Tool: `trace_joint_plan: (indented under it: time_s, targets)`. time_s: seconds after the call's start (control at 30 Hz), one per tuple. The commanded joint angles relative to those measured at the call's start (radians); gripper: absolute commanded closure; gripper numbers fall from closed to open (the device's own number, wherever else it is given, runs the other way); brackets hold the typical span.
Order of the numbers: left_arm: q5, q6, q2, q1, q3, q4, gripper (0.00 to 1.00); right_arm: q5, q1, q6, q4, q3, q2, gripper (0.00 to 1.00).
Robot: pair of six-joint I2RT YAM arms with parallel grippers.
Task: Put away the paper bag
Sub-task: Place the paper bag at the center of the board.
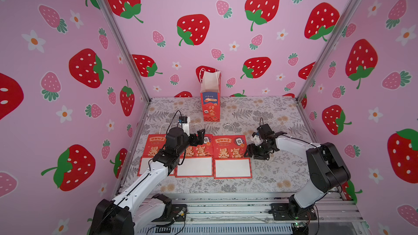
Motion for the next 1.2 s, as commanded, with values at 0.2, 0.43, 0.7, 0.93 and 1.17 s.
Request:
trace_joint_plan:
  time_s: [0.2, 0.43, 0.7, 0.93, 1.17]
  targets:
    - [0.017, 0.002, 0.006, 0.004, 0.028, 0.019, 0.01, -0.136, 0.007, 0.046, 0.087, -0.085, 0.011, 0.29]
    - [0.022, 0.000, 0.009, 0.004, 0.028, 0.020, 0.01, -0.176, 0.012, 0.063, 0.119, -0.130, -0.009, 0.29]
    - [0.027, -0.003, 0.018, 0.004, 0.029, 0.021, 0.01, -0.149, 0.016, 0.063, 0.101, -0.145, -0.043, 0.30]
    - [0.029, -0.006, 0.029, 0.004, 0.035, 0.024, 0.01, -0.047, 0.021, 0.051, 0.059, -0.131, -0.163, 0.32]
    - [0.018, 0.002, 0.059, 0.004, 0.062, 0.015, 0.01, 0.072, 0.023, 0.038, 0.105, -0.005, -0.323, 0.16]
